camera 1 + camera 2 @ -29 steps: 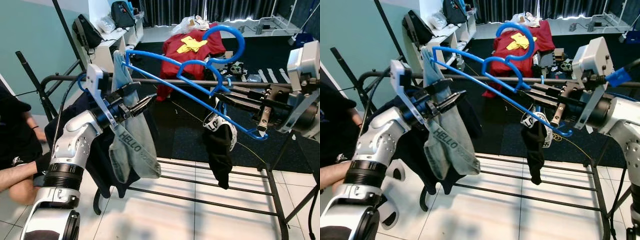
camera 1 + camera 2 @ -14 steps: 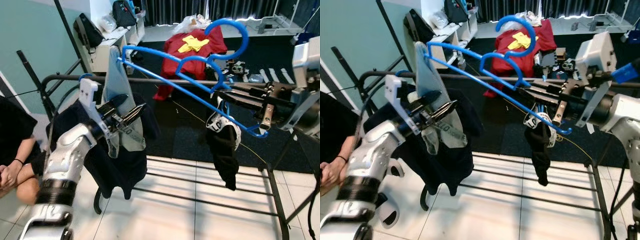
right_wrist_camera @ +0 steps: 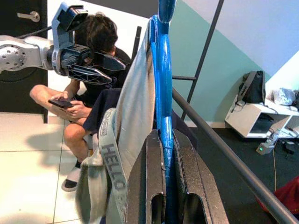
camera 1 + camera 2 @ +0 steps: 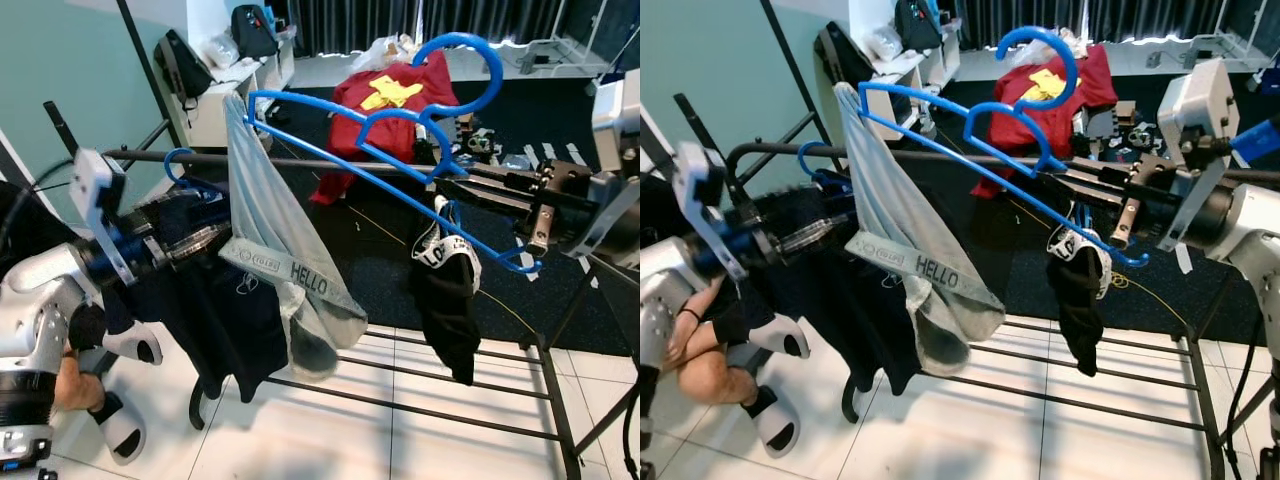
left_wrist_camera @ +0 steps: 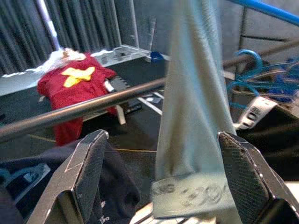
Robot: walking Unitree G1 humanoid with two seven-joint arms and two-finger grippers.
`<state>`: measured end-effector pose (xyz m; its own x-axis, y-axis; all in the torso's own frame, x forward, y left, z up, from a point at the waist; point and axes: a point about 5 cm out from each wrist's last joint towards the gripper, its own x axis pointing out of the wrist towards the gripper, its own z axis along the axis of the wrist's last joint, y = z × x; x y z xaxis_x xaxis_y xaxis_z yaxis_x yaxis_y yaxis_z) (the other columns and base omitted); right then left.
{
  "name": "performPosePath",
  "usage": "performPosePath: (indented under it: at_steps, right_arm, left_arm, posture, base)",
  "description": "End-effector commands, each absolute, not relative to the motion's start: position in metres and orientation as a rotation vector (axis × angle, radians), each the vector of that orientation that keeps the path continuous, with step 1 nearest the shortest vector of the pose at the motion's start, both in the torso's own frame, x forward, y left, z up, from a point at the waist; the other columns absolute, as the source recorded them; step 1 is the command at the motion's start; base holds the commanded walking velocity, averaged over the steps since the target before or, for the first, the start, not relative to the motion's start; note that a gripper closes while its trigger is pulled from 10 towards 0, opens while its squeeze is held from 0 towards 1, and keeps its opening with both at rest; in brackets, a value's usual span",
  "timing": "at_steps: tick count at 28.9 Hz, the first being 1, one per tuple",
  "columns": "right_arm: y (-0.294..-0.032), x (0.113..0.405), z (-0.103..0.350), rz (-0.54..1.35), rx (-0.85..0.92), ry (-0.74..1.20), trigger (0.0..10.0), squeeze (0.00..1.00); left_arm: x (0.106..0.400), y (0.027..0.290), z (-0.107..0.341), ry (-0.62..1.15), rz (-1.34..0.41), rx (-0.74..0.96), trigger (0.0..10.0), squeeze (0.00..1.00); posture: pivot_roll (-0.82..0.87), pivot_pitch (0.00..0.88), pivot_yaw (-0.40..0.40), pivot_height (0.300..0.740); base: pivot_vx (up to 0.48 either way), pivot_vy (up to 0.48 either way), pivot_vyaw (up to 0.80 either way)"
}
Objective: Hang hanger
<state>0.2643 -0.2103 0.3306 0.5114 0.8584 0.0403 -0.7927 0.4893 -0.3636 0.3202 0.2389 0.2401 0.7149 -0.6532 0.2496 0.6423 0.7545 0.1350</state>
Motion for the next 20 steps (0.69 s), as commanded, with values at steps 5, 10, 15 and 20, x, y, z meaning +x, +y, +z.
performPosePath:
  at_steps: [5,10,15,20]
  right_arm:
    - [-0.202,0.259,0.335,1.059,-0.328,-0.242,0.0,0.00]
    - [-0.200,0.256,0.334,1.079,-0.321,-0.240,0.0,0.00]
    - [-0.196,0.254,0.333,1.110,-0.312,-0.236,0.0,0.00]
    - [-0.195,0.251,0.332,1.125,-0.310,-0.229,0.0,0.00]
  left_arm:
    - [0.323,0.213,0.231,-0.306,-0.768,-0.043,10.0,1.00]
    - [0.331,0.207,0.229,-0.321,-0.709,-0.059,10.0,1.00]
    - [0.342,0.203,0.233,-0.351,-0.608,-0.059,10.0,0.00]
    - [0.349,0.207,0.240,-0.376,-0.527,-0.065,10.0,0.00]
  posture:
    - [-0.11,0.000,0.068,0.740]
    - [-0.12,0.000,0.064,0.740]
    - [-0.12,0.000,0.063,0.740]
    - [-0.13,0.000,0.062,0.740]
  base:
    - [0.000,0.000,0.00]
    - [0.000,0.000,0.00]
    - [0.000,0.000,0.00]
    - [0.000,0.000,0.00]
